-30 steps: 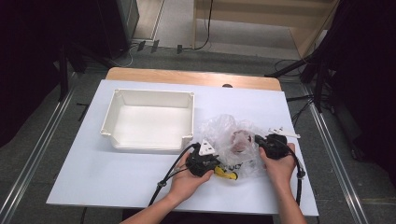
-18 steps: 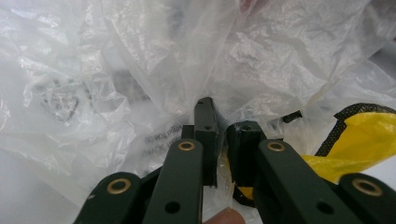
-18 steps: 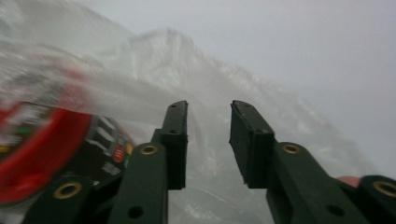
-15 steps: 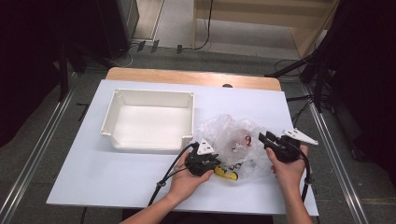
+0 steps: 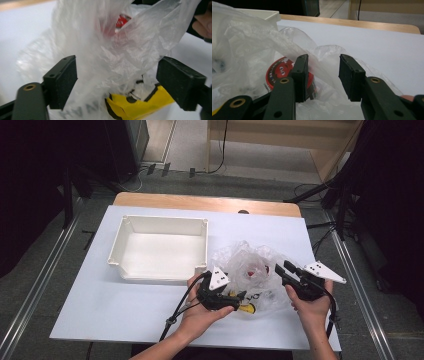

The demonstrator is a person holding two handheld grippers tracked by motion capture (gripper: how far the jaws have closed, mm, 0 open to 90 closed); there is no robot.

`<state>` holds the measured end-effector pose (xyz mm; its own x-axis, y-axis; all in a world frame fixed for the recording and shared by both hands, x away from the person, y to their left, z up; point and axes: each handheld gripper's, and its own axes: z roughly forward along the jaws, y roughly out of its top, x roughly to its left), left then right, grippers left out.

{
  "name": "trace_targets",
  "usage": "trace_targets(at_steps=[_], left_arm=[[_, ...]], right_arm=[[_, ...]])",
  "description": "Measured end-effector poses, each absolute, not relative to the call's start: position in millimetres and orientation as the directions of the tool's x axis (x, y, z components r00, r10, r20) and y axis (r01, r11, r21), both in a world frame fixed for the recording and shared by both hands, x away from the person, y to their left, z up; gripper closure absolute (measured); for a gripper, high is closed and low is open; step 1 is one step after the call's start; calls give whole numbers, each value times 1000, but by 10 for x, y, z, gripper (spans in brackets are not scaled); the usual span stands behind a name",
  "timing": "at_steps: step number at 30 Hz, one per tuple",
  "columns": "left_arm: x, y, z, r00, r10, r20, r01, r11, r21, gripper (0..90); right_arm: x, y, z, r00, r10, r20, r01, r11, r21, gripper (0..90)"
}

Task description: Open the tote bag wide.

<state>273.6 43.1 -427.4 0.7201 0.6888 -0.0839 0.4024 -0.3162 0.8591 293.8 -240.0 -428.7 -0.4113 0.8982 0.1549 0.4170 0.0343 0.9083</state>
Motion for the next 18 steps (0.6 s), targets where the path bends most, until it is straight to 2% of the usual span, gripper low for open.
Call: trace_targets(at_steps=[4, 7, 8, 10, 14, 16, 18], left_arm=[[2718, 493, -4139, 708, 702, -77, 375, -282, 883, 149], [2727, 523, -4075, 718, 692, -82, 355, -262, 898, 167], [2736, 529, -4068, 726, 683, -80, 345, -261, 901, 210], [2772, 545, -4082, 735, 673, -83, 338, -258, 905, 399], [2904, 599, -4172, 727, 674, -131, 397, -257, 881, 717], [2974, 630, -4225, 730, 662, -171, 435, -257, 863, 819], [3016, 635, -4284, 721, 670, -176, 457, -268, 848, 866]], right_arm=[[2912, -2354, -4234, -429, 888, 165, 402, 23, 916, 612], [2879, -2285, -4171, -456, 876, 160, 389, 34, 921, 608], [2871, -2257, -4157, -464, 872, 156, 387, 41, 921, 606], [2856, -2204, -4143, -481, 864, 151, 385, 53, 921, 602], [2877, -2144, -4139, -482, 866, 136, 378, 65, 924, 583], [2923, -2130, -4131, -477, 868, 139, 378, 60, 924, 563], [2991, -2101, -4153, -480, 866, 137, 394, 73, 916, 531]])
